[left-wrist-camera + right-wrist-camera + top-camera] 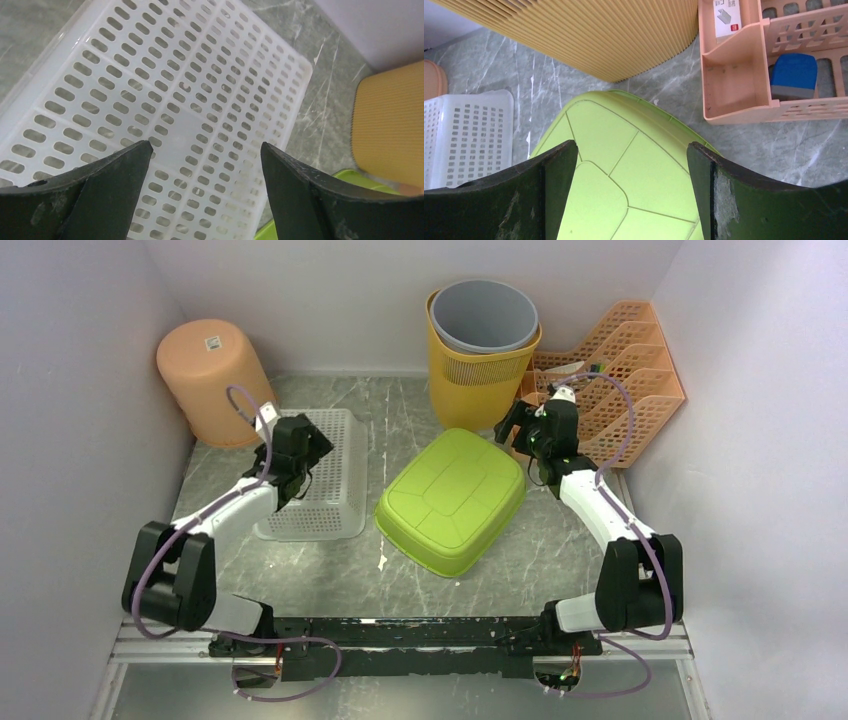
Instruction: Turn the large container upside down
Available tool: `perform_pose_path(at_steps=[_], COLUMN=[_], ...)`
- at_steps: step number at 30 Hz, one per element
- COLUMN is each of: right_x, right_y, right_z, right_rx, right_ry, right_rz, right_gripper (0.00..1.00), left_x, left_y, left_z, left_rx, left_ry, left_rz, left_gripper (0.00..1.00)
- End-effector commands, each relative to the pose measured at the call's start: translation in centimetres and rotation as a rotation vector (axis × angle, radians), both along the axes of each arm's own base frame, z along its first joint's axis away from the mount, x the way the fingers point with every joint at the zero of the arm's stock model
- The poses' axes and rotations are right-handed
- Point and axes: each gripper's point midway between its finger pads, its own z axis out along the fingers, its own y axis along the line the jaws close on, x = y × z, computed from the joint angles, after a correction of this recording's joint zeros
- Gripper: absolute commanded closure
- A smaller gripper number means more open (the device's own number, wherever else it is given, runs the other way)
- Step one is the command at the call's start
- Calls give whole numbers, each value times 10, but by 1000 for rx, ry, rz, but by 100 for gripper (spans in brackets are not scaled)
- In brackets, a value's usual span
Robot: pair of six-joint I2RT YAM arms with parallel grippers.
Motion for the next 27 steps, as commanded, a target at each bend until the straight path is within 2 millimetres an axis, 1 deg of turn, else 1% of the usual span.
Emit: perform_pose_path(at_steps=[1, 4, 6, 8, 9, 10, 12, 14, 16, 18, 19, 21, 22, 25, 27], right_x=[-5, -9, -11, -12, -12, -12, -12, -12, -12, -13, -13, -18, -19, -26, -32], right_y=[4, 4, 7, 19, 28, 38, 59, 85, 115, 144, 160, 191, 204, 238, 261], right_z=[16, 18, 20, 22, 28, 31, 40, 44, 45, 42, 34, 28, 25, 7, -3], right_rx=[24, 27, 28, 21, 8, -14, -62, -82, -84, -99, -113, -130, -134, -153, -171], right_ry=[-53, -57, -59, -52, -54, -53, -60, -59, -54, -40, -22, -9, -3, 33, 51], right_rz=[11, 12, 33, 92, 122, 149, 186, 233, 291, 339, 367, 421, 443, 502, 547], right_gripper=[19, 19, 19, 19, 20, 20, 20, 20, 20, 20, 20, 20, 20, 20, 20], left_x=[-110, -139, -151, -153, -153, -155, -150, -140, -132, -123, -120, -113, -110, -98, -89], left_y=[44, 49, 51, 52, 54, 56, 57, 55, 51, 49, 46, 41, 37, 28, 24], left_z=[-100, -103, -99, -87, -78, -69, -46, -21, 2, 23, 31, 48, 55, 80, 104], left_rx=[11, -45, -67, -66, -55, -43, -22, -6, 25, 77, 108, 158, 175, 189, 187], left_ry=[431, 453, 432, 393, 373, 360, 309, 245, 208, 189, 187, 167, 156, 108, 52], left_rz=[171, 231, 237, 217, 217, 214, 198, 167, 130, 114, 106, 93, 82, 58, 49], left_gripper=[3, 4, 5, 7, 8, 8, 9, 9, 9, 8, 8, 7, 7, 7, 7])
